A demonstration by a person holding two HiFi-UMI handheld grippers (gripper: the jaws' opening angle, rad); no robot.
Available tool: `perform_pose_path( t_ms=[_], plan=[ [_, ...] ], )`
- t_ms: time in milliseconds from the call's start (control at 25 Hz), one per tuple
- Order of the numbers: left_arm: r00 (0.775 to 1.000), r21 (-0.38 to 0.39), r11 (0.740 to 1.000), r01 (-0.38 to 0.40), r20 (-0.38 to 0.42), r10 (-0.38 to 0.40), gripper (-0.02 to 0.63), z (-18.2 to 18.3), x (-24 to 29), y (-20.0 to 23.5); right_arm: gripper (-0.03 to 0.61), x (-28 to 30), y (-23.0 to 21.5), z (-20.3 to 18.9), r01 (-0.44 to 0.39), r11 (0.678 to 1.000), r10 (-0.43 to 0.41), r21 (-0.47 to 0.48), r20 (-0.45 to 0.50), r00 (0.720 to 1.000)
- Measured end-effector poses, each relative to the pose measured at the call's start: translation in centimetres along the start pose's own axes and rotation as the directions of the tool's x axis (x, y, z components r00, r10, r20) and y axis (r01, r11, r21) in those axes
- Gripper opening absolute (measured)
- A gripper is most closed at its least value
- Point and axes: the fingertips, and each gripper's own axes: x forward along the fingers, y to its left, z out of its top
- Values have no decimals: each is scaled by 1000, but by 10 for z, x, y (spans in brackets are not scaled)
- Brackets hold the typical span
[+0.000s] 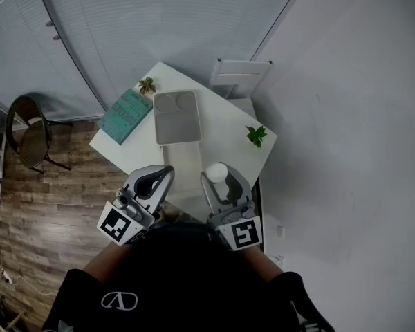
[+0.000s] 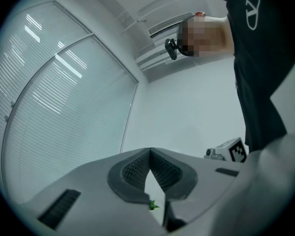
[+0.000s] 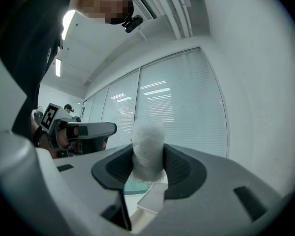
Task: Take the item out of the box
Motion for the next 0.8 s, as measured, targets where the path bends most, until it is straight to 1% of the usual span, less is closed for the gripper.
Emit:
perform_pose_path(
  t_ms=[800],
  plan=[
    [1000, 15, 1000, -22, -2, 22, 5, 1, -6, -5, 179, -3, 2, -2, -9, 1000, 9, 15, 0, 1000]
  ],
)
